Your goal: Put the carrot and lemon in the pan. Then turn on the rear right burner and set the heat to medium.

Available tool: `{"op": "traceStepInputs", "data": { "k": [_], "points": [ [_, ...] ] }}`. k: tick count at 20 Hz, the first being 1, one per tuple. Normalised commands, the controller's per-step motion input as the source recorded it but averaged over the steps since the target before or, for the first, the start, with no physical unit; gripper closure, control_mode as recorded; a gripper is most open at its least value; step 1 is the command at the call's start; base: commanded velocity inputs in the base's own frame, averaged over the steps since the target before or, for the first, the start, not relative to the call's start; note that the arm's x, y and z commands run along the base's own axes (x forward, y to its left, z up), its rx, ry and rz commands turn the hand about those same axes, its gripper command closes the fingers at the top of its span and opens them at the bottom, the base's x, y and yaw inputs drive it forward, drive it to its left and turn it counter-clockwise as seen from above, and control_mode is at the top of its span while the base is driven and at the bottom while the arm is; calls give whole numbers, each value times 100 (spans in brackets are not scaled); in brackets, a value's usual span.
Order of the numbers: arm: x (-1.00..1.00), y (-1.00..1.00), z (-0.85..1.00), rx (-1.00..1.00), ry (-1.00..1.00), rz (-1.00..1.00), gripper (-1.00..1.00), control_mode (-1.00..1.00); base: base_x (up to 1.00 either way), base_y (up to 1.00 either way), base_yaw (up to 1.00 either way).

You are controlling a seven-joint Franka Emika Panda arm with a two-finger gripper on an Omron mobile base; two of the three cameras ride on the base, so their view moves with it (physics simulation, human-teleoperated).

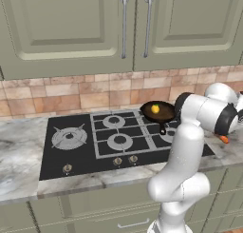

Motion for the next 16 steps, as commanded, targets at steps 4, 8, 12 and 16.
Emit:
{"op": "traceStepInputs", "data": {
  "k": [4,8,12,16],
  "points": [
    [32,1,-40,0,5,2,-100,-100,0,0,0],
    [39,0,-1,2,2,0,-100,-100,0,0,0],
    [30,-2,1,3,0,0,-100,-100,0,0,0],
    [18,-1,1,2,1,0,-100,-100,0,0,0]
  ]
}}
